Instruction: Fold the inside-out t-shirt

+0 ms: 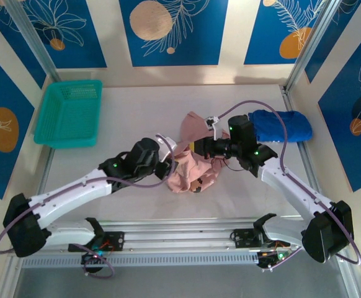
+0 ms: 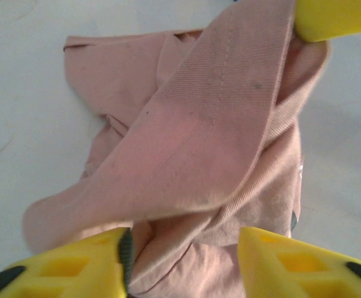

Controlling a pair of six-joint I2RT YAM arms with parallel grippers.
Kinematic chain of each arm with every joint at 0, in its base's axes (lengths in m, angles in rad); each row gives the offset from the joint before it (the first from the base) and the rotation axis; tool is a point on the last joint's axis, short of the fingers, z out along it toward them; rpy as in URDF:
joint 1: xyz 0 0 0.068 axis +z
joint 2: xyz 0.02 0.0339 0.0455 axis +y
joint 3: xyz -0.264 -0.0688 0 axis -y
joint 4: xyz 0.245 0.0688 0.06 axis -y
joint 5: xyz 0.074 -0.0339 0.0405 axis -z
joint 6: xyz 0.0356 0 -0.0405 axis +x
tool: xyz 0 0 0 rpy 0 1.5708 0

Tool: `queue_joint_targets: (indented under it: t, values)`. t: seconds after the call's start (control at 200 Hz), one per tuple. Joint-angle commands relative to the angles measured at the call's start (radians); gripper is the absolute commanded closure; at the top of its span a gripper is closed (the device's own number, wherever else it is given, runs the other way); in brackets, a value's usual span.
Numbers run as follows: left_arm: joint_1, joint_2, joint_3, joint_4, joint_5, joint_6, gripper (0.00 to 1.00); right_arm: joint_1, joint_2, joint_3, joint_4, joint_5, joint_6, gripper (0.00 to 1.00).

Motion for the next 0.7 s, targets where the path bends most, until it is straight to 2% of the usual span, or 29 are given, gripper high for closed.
queue_joint_targets:
  t: [0.0,0.11,0.195,0.455,0.575,0.695]
  values:
    - [-0.008,0.051,0.082,0.042,-0.054,0.036,0.46,0.001,-0.009,0.019,0.0,-0.026,0.006,1.0]
    - [-0.003,0.081,0.117,0.044,-0.18,0.046,0.45,0.001,-0.02,0.011,-0.009,-0.017,-0.005,1.0]
    - [0.01,0.09,0.125,0.049,-0.236,0.048,0.45,0.0,-0.03,0.004,-0.014,-0.011,-0.012,1.0]
    - [0.044,0.154,0.177,0.051,-0.243,0.079,0.45,0.005,-0.038,-0.006,0.01,-0.038,-0.025,1.0]
    - [0.06,0.172,0.198,0.05,-0.277,0.072,0.54,0.009,-0.047,-0.01,-0.001,-0.024,-0.04,1.0]
    - [0.093,0.173,0.207,0.04,-0.236,0.06,0.69,0.009,-0.06,-0.011,-0.019,0.004,-0.049,1.0]
